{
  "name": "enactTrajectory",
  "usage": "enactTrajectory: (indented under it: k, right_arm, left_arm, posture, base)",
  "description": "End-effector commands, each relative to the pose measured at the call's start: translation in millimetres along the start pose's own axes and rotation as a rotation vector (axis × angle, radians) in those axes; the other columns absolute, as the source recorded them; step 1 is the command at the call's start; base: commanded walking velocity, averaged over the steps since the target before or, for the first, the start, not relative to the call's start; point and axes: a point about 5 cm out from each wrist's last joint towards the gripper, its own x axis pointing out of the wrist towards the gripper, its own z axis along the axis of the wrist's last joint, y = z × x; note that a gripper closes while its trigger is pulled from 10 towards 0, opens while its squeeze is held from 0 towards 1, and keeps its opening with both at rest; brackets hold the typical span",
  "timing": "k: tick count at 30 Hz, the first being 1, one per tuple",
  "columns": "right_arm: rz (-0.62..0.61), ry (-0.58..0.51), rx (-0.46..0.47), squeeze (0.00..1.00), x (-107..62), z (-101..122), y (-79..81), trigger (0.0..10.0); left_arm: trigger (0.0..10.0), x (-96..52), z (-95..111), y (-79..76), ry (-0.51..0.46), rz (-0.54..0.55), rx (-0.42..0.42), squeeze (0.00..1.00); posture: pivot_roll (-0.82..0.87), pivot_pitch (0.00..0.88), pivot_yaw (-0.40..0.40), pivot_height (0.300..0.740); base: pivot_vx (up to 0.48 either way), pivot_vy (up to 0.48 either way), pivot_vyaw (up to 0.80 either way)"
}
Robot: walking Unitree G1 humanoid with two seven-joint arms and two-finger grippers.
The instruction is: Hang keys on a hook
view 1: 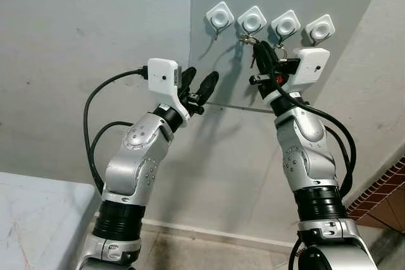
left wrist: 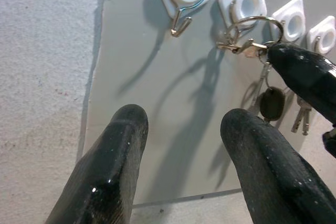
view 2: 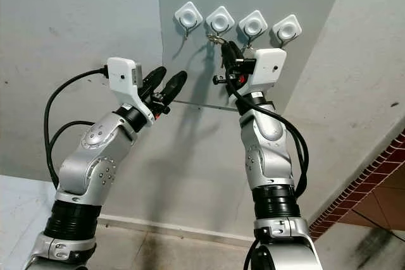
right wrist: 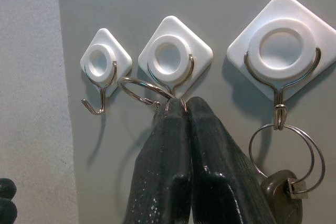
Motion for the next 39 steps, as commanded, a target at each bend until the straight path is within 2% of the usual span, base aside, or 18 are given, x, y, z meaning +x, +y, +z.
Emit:
enactTrajectory:
  k: [1, 2, 3, 19, 24, 31, 32, 33, 39]
  right_arm:
    - [0.019, -0.015, -0.020, 0.59, 0.6, 5.2, 2.5, 10.0]
    - [0.020, -0.014, -0.024, 0.59, 0.5, 5.2, 2.5, 10.0]
    - [0.021, -0.014, -0.024, 1.00, 0.5, 5.2, 2.5, 10.0]
    - [0.029, -0.018, -0.032, 1.00, -1.9, 6.4, 0.8, 10.0]
    - [0.046, 0.015, -0.049, 1.00, -12.3, -1.8, 2.2, 10.0]
    - [0.058, 0.043, -0.074, 1.00, -17.8, -6.6, 2.6, 10.0]
    - [0.053, 0.047, -0.076, 0.20, -17.9, -6.6, 2.1, 10.0]
    - [0.052, 0.048, -0.076, 0.00, -18.0, -6.5, 2.1, 10.0]
    - [0.045, 0.050, -0.070, 0.00, -18.3, -6.2, 2.4, 10.0]
  left_arm:
    - [10.0, -0.1, 3.5, -2.6, -0.009, -0.007, 0.002, 0.00]
    - [10.0, -0.1, 3.6, -2.5, -0.010, -0.006, 0.001, 0.00]
    - [10.0, -0.1, 3.9, -2.6, -0.010, -0.006, 0.000, 0.00]
    - [10.0, 0.0, 3.6, -2.7, -0.010, -0.002, -0.011, 0.00]
    - [10.0, -0.2, 4.1, -2.4, -0.011, 0.002, -0.014, 0.00]
    - [10.0, 0.3, 3.8, -2.5, -0.010, 0.001, -0.021, 0.00]
    - [10.0, 0.7, 4.0, -2.3, -0.011, 0.000, -0.022, 0.00]
    - [10.0, 0.7, 4.1, -2.3, -0.011, 0.000, -0.022, 0.00]
    - [10.0, 0.5, 3.7, -1.9, -0.011, 0.003, -0.022, 0.00]
  posture:
    - [0.00, 0.000, -0.048, 0.740]
    - [0.00, 0.000, -0.048, 0.740]
    - [0.00, 0.002, -0.050, 0.740]
    - [0.00, 0.006, -0.051, 0.740]
    - [0.00, 0.008, -0.052, 0.740]
    - [-0.01, 0.010, -0.049, 0.740]
    - [-0.01, 0.011, -0.049, 0.740]
    - [-0.01, 0.011, -0.049, 0.740]
    - [-0.01, 0.010, -0.049, 0.740]
  base:
    - [0.000, 0.000, 0.00]
    - [0.000, 0.000, 0.00]
    - [0.000, 0.000, 0.00]
    - [0.000, 0.000, 0.00]
    - [0.000, 0.000, 0.00]
    - [0.000, 0.000, 0.00]
    - [0.000, 0.000, 0.00]
    - [0.000, 0.000, 0.00]
    - [0.000, 0.000, 0.00]
